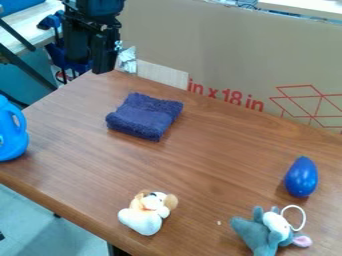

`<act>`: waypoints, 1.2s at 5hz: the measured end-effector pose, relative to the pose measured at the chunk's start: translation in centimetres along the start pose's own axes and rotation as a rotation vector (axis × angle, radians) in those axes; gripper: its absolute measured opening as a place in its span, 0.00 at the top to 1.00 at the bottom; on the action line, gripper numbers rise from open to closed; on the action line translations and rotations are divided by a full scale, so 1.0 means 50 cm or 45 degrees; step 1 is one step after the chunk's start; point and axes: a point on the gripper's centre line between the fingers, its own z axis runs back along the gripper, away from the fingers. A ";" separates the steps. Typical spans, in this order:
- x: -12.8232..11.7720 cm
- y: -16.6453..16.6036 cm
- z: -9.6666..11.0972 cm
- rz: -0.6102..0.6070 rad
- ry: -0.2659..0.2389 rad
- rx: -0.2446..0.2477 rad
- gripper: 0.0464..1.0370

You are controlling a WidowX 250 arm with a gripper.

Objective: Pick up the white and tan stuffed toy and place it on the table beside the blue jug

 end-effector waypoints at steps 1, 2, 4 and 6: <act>-0.003 -0.007 -0.026 -0.005 0.041 -0.031 0.04; -0.029 -0.050 -0.039 -0.046 -0.044 -0.117 0.04; -0.085 -0.127 -0.081 -0.019 -0.185 -0.291 0.04; -0.098 -0.220 -0.147 0.081 -0.134 -0.336 0.04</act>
